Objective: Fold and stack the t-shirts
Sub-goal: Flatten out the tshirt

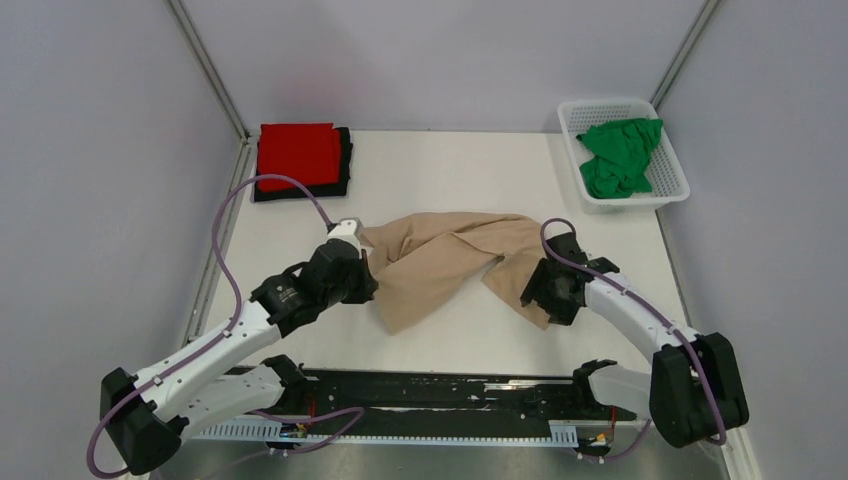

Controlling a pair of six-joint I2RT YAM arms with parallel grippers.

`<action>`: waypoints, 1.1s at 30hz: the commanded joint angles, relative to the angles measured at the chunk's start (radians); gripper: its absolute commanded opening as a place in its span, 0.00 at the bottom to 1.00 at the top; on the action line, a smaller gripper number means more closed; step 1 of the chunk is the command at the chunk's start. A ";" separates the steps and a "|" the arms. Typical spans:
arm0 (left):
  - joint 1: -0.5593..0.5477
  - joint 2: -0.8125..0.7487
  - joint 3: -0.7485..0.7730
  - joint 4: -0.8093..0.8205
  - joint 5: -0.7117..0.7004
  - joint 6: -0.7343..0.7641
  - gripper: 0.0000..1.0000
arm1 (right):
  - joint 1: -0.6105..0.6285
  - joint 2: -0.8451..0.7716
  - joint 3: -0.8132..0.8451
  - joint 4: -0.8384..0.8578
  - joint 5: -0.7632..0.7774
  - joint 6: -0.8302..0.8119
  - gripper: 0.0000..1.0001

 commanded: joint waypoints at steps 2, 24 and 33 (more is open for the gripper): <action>-0.002 0.006 0.031 -0.030 -0.128 0.018 0.00 | 0.033 0.074 -0.020 0.015 0.063 0.060 0.64; -0.002 -0.004 0.417 0.034 -0.662 0.347 0.00 | -0.010 -0.147 0.481 0.150 0.400 -0.141 0.00; -0.002 -0.046 0.833 0.115 -0.497 0.666 0.00 | -0.010 -0.317 0.824 0.246 0.328 -0.333 0.00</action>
